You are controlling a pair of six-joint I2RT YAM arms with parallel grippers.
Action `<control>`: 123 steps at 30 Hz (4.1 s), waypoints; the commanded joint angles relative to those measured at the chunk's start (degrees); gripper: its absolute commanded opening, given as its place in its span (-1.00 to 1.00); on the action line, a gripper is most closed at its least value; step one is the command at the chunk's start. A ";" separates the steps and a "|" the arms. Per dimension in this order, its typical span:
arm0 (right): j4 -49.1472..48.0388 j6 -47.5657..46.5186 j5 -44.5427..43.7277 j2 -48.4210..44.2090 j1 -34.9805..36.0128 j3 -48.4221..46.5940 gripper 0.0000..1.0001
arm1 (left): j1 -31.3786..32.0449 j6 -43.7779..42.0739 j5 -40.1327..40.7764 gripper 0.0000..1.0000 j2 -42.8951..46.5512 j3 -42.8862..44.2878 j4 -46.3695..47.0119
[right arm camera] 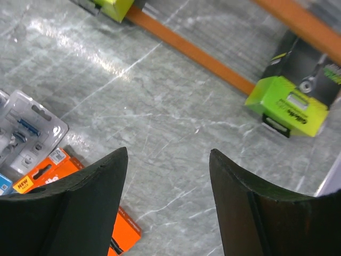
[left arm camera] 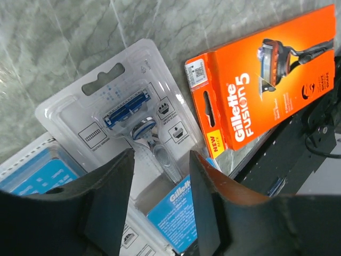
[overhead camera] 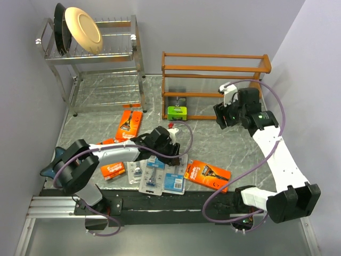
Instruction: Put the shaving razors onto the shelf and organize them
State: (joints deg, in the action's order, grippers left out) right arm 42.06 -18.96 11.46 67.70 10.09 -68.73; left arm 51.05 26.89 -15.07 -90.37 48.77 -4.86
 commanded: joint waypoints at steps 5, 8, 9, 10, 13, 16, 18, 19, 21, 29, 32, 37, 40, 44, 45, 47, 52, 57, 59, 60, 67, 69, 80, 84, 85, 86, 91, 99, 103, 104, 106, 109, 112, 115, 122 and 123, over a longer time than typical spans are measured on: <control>6.46 -3.89 5.42 -4.76 -0.24 -1.33 0.47 | 1.07 3.07 -0.39 0.03 -5.07 3.43 1.79; 5.92 -3.54 3.74 -5.65 -0.16 1.58 0.48 | 1.42 2.29 -1.89 -0.03 -8.14 5.44 0.91; 5.75 -3.37 3.57 -5.91 -0.24 2.28 0.48 | 1.42 2.11 -1.63 -0.05 -9.11 6.15 -0.75; 5.49 -3.28 3.39 -6.26 -0.24 2.72 0.48 | 1.42 2.20 -1.02 -0.10 -9.99 6.85 -1.54; 4.70 -3.01 3.21 -7.23 -0.33 3.51 0.49 | 1.42 2.99 2.67 -0.39 -12.63 8.53 -3.66; 4.69 -3.27 3.04 -7.15 -0.33 3.43 0.50 | 1.42 3.17 7.94 -0.57 -13.60 10.72 -6.38; 4.34 -3.36 2.51 -7.15 -0.33 3.17 0.50 | 1.07 2.99 11.01 -0.60 -14.04 12.31 -7.09; 4.26 -3.45 2.42 -7.06 -0.33 3.08 0.50 | 0.81 2.90 13.46 -0.61 -14.13 12.83 -7.44; 3.99 -3.63 2.34 -6.71 -0.42 2.64 0.50 | -0.33 2.38 14.98 -0.62 -14.31 13.98 -7.01; 3.55 -3.98 2.68 -4.60 -0.42 1.58 0.50 | -3.76 -0.70 21.82 -0.63 -17.82 20.48 -6.21; 4.08 -5.12 4.18 -3.90 -0.42 1.75 0.50 | -5.95 -0.79 21.50 -0.60 -17.92 21.62 -6.47; 4.52 -5.82 3.83 -3.63 -0.33 2.28 0.51 | -8.33 -7.81 8.16 -0.09 -12.75 21.37 -4.90; 4.69 -5.91 3.30 -4.51 -0.33 3.69 0.51 | -8.51 -12.21 -6.35 0.21 -8.35 19.00 -1.39; 4.43 -5.74 2.69 -5.56 -0.42 6.49 0.52 | -8.51 -14.06 -19.44 0.34 -6.66 16.71 1.69; 4.43 -5.56 2.69 -5.82 -0.42 6.85 0.52 | -8.42 -13.89 -23.39 0.35 -7.10 16.36 2.31; 4.61 -5.47 2.86 -5.83 -0.51 7.38 0.52 | -7.98 -13.71 -25.96 0.33 -7.98 15.65 3.10; 4.87 -5.30 3.21 -5.48 -0.77 7.03 0.52 | -5.96 -16.34 -31.33 0.29 -13.16 17.66 1.97; 5.66 -5.38 3.39 -6.52 -1.38 7.12 0.52 | -2.01 -15.65 -28.97 0.26 -17.38 18.38 2.13; 6.71 -5.82 2.95 -7.23 -1.56 6.85 0.53 | -0.61 -14.16 -23.81 0.25 -18.00 18.46 1.96; 6.98 -5.91 2.78 -8.28 -1.74 6.94 0.53 | -0.34 -12.85 -22.21 0.25 -18.35 18.46 1.79; 7.77 -5.30 3.65 -11.54 -3.93 9.92 0.54 | -0.33 -11.08 -19.03 0.25 -19.58 17.76 1.78; 7.77 -5.21 3.92 -11.80 -4.55 10.37 0.54 | -0.42 -10.72 -19.99 0.24 -20.46 18.02 2.14; 7.42 -4.86 5.50 -11.02 -5.60 10.11 0.54 | -0.33 -11.25 -22.10 -0.01 -24.77 20.66 2.66; 7.07 -4.51 5.76 -10.75 -5.69 10.11 0.54 | -0.33 -11.69 -24.30 -0.31 -24.86 21.19 3.19; 7.07 -4.24 5.94 -10.75 -5.69 10.11 0.54 | -0.42 -11.78 -23.96 -0.40 -24.77 21.36 2.93; 7.07 -4.24 6.03 -10.57 -5.69 10.11 0.54 | -0.33 -11.86 -22.91 -0.71 -24.42 21.62 2.58; 6.98 -3.28 6.81 -9.70 -5.87 10.11 0.54 | -1.21 -12.04 -22.11 -0.98 -23.28 22.16 0.82; 5.14 4.18 12.17 -7.50 -5.87 8.44 0.53 | -11.03 -4.67 -20.18 -0.98 -13.27 16.18 3.37; 4.43 11.29 17.53 -4.70 -5.87 7.73 0.52 | -15.53 2.79 -20.00 -0.98 -7.12 12.06 4.25; 4.34 12.53 18.58 -4.08 -5.78 7.99 0.52 | -16.15 3.68 -20.17 -0.98 -6.32 11.52 4.16; 3.38 16.75 21.92 -2.24 -5.87 8.52 0.52 | -17.82 7.79 -19.82 -0.98 -4.30 9.77 4.33; 0.83 22.81 27.37 -1.17 -5.78 10.19 0.52 | -20.28 15.78 -18.16 -0.98 -2.63 8.01 4.42; -3.38 30.89 32.98 -0.73 -5.87 13.87 0.54 | -21.25 18.98 -16.14 -0.98 -2.62 8.52 2.94; -9.88 42.75 38.87 -1.34 -5.87 20.98 1.00 | -22.13 24.86 -15.69 -0.99 -3.50 7.05 3.98; -19.54 59.81 41.53 -1.88 -6.39 35.22 1.00 | -22.40 40.85 -12.80 -0.98 -3.94 2.38 10.40; -20.09 63.05 41.10 -1.35 -6.66 35.68 1.00 | -22.39 45.48 -12.36 -0.98 -4.20 2.29 9.88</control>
State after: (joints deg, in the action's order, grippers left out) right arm 30.13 30.33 49.01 66.87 4.43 -35.77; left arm 28.62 57.71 -29.85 -94.61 51.94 1.13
